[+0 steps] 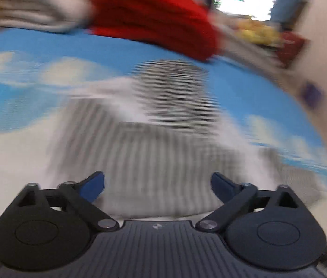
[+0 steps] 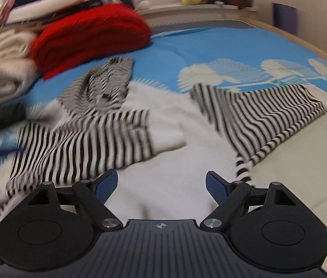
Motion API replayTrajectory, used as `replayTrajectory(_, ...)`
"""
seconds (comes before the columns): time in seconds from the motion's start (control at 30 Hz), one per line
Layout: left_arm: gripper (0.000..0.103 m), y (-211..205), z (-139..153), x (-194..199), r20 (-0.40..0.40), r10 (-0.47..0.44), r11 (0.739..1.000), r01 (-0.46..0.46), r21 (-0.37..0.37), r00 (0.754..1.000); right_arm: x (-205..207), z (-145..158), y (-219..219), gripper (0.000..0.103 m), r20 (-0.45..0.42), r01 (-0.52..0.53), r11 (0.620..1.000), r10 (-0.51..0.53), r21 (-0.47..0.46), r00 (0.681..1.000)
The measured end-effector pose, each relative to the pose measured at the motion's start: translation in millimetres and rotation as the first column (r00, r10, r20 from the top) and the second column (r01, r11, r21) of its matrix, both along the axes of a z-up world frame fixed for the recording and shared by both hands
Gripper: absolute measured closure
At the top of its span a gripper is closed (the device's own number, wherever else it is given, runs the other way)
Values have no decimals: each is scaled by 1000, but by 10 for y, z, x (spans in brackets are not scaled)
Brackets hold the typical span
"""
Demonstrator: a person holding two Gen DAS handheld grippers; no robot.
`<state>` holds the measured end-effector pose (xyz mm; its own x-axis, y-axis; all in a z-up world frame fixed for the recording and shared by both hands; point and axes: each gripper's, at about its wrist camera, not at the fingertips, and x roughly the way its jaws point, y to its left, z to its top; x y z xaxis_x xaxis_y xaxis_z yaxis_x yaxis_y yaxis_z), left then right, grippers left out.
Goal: Fold small clothes
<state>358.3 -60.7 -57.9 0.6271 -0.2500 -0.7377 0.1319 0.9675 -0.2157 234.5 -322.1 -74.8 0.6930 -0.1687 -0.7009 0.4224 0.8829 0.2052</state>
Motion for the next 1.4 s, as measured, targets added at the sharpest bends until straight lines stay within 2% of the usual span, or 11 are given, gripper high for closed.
replayTrajectory(0.1, 1, 589, -46, -37, -20, 158, 984, -155, 88, 987, -4, -7, -131, 19, 12, 32, 996, -33, 84, 999)
replayTrajectory(0.23, 1, 1038, -273, -139, -35, 289, 957, -288, 33, 957, -6, -84, -210, 19, 19, 63, 979, -68, 193, 998)
replayTrajectory(0.33, 1, 1125, -443, -42, -74, 332, 942, -334, -17, 940, 1, -155, -207, 19, 21, 69, 973, -76, 222, 997)
replayTrajectory(0.4, 1, 1116, -415, 25, -69, 297, 952, -301, -57, 952, 2, -175, -160, 19, 26, 47, 971, -54, 233, 998)
replayTrajectory(0.53, 1, 940, -290, 45, 20, 219, 973, -220, 66, 975, 25, -148, -60, 19, 45, -9, 970, -2, 241, 999)
replayTrajectory(0.63, 1, 862, -257, 21, 26, 189, 980, -191, 63, 982, 33, -131, 2, 19, 57, -24, 977, 12, 211, 998)
replayTrajectory(0.83, 1, 764, -265, -47, 17, 174, 982, -175, 68, 985, -10, -163, -94, 19, 53, -2, 968, -11, 249, 999)
replayTrajectory(1.07, 1, 760, -184, -32, 43, 182, 981, -184, 58, 982, -177, -67, -364, 19, 128, 43, 958, -82, 284, 988)
replayTrajectory(1.2, 1, 793, -135, 1, 49, 199, 979, -201, 43, 979, -316, -3, -669, 18, 173, 40, 937, -106, 348, 979)
replayTrajectory(1.3, 1, 824, -130, 30, 45, 214, 976, -215, 37, 976, -431, 98, -1174, 18, 200, 147, 935, -219, 322, 955)
replayTrajectory(1.4, 1, 839, -138, 54, 42, 226, 973, -227, 34, 973, -518, 54, -1841, 18, 177, 326, 882, -400, 339, 899)
